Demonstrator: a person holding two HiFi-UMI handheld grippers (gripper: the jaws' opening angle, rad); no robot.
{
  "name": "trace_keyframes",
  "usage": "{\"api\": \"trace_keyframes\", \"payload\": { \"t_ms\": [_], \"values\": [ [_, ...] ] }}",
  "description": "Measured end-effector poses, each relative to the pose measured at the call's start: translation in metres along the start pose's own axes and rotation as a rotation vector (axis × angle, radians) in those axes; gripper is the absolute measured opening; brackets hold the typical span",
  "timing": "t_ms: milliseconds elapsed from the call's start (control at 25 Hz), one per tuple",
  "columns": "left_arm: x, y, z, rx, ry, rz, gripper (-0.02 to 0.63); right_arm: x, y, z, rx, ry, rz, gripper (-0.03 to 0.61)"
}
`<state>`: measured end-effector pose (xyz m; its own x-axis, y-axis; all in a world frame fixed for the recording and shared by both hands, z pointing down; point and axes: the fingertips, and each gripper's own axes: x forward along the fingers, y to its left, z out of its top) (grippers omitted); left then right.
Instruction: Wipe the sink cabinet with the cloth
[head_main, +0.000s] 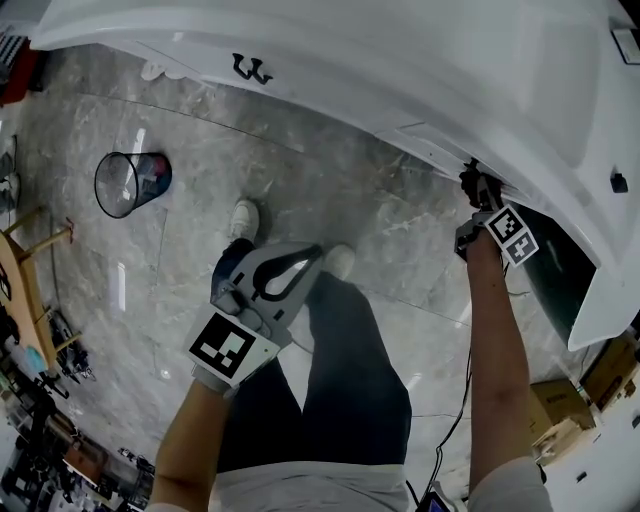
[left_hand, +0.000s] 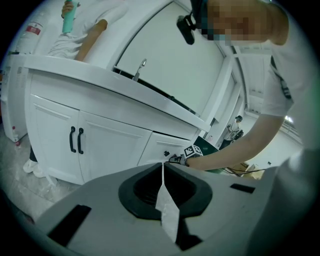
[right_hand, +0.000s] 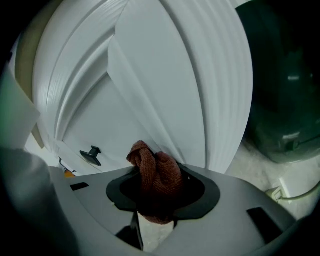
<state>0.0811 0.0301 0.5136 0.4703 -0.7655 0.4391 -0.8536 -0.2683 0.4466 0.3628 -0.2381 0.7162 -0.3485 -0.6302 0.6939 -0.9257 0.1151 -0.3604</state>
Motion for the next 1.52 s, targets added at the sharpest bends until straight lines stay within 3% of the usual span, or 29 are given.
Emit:
{"api": "trace_keyframes", "payload": {
  "t_ms": [440,1120,1320,1520],
  "values": [
    [-0.005,-0.005,0.003,-0.014,-0.010,-0.016,0.012,-0.023,0.004,0.018,0.043,0.009,-0.014,0.160],
    [-0.040,-0.010,0.019,0.005,-0.013,-0.092,0.012,-0.077,0.034,0.065,0.004,-0.115,-0.041,0.160],
    [-0.053,0.000,0.016,-0.005,-0.018,-0.094,0.012,-0.073,0.065,0.062,-0.075,-0.118,-0.010,0.158],
    [-0.066,0.015,0.016,-0.011,-0.024,-0.096,0.012,-0.066,0.090,0.055,-0.086,-0.121,-0.016,0.158]
  ]
}}
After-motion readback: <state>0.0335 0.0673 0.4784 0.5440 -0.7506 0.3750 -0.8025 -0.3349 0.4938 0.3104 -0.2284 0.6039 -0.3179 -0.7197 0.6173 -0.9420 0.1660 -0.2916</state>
